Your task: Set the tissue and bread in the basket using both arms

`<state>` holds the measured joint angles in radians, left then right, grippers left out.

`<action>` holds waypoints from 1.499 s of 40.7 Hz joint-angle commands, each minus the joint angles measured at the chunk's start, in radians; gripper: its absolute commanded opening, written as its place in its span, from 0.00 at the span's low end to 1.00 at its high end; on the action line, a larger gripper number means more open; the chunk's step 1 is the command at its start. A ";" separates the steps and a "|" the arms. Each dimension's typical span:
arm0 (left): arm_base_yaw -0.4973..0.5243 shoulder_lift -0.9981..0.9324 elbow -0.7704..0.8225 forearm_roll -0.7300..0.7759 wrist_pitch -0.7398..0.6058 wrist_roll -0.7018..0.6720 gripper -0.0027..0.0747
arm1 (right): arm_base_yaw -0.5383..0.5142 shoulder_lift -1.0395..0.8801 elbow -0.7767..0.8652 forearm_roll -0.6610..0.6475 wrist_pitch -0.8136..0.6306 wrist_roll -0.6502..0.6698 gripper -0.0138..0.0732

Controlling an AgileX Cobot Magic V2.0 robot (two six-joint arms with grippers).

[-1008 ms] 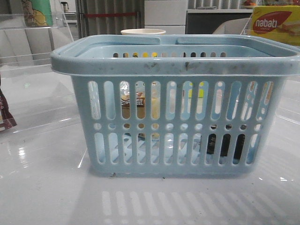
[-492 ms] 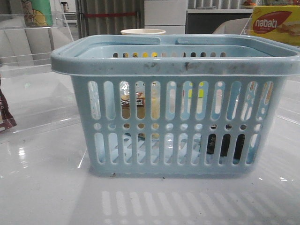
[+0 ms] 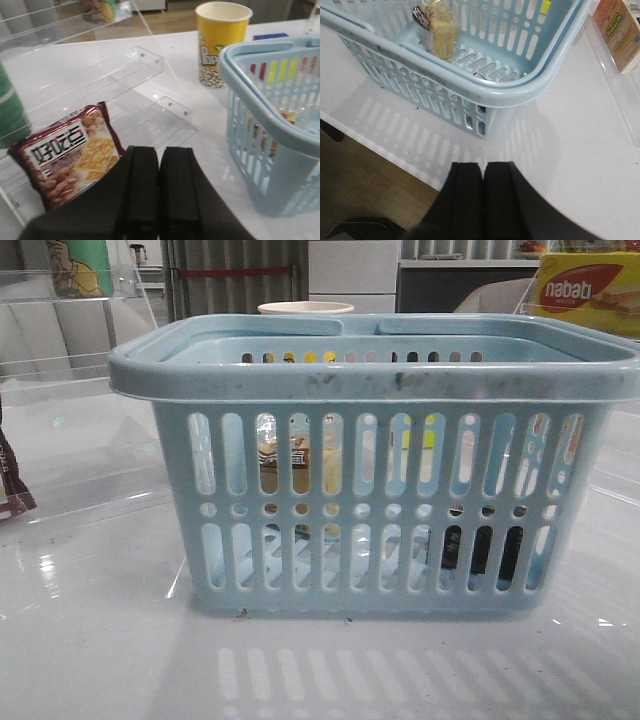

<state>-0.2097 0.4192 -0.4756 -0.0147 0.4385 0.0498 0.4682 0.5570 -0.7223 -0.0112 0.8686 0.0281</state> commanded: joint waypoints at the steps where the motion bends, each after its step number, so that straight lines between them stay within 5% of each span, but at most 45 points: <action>1: 0.078 -0.098 0.089 -0.057 -0.168 -0.009 0.15 | 0.001 0.000 -0.028 -0.016 -0.063 0.004 0.19; 21: 0.228 -0.440 0.485 -0.095 -0.478 -0.007 0.15 | 0.001 0.000 -0.028 -0.016 -0.060 0.004 0.19; 61: 0.139 -0.442 0.488 -0.017 -0.507 -0.002 0.15 | 0.001 0.000 -0.028 -0.016 -0.060 0.004 0.19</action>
<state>-0.0633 -0.0046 0.0076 -0.0296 0.0226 0.0487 0.4682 0.5570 -0.7223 -0.0142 0.8710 0.0305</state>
